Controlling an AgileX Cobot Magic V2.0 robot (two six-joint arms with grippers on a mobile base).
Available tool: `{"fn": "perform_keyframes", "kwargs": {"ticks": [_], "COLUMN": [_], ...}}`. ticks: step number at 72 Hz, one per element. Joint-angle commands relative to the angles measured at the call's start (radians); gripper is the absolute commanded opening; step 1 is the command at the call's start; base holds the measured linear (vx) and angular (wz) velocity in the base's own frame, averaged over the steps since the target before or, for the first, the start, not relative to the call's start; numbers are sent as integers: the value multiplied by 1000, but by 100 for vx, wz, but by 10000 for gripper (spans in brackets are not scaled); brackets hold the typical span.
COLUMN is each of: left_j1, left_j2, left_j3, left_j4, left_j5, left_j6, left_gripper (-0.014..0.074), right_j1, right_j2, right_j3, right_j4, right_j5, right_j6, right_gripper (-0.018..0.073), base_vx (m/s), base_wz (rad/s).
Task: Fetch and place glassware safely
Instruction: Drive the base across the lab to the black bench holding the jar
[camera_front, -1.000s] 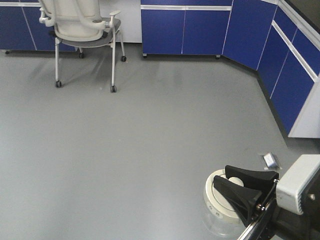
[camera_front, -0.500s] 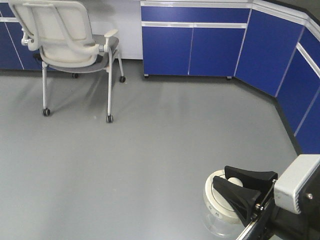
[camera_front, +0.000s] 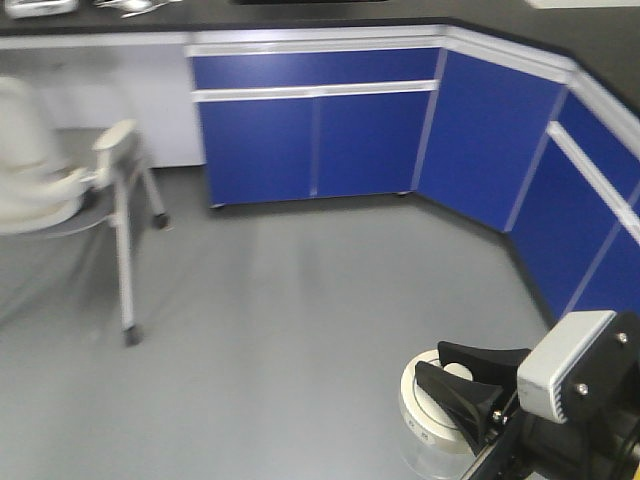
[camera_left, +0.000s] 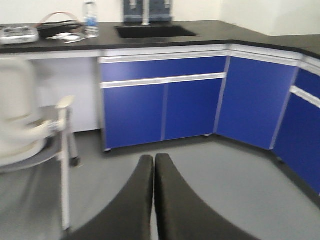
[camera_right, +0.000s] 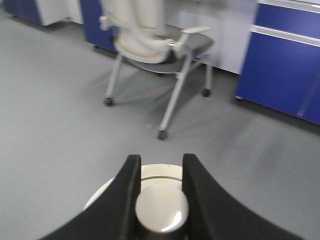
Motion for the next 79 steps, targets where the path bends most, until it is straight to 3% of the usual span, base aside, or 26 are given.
{"fn": "perform_keyframes", "kwargs": {"ticks": [1, 79], "left_j1": [-3, -3], "left_j2": [9, 9], "left_j3": [-27, -27], "left_j4": [-12, -12], "left_j5": [-75, -75], "left_j6": [2, 2], "left_gripper": [-7, -7], "right_j1": [-1, -1], "right_j2": [8, 71], "right_j3": [-33, -33], "right_j4": [-5, -5], "right_j5": [-97, -95], "right_j6": [-3, -3], "right_gripper": [-1, -1], "base_vx": [52, 32], "base_wz": [-77, -92]}}
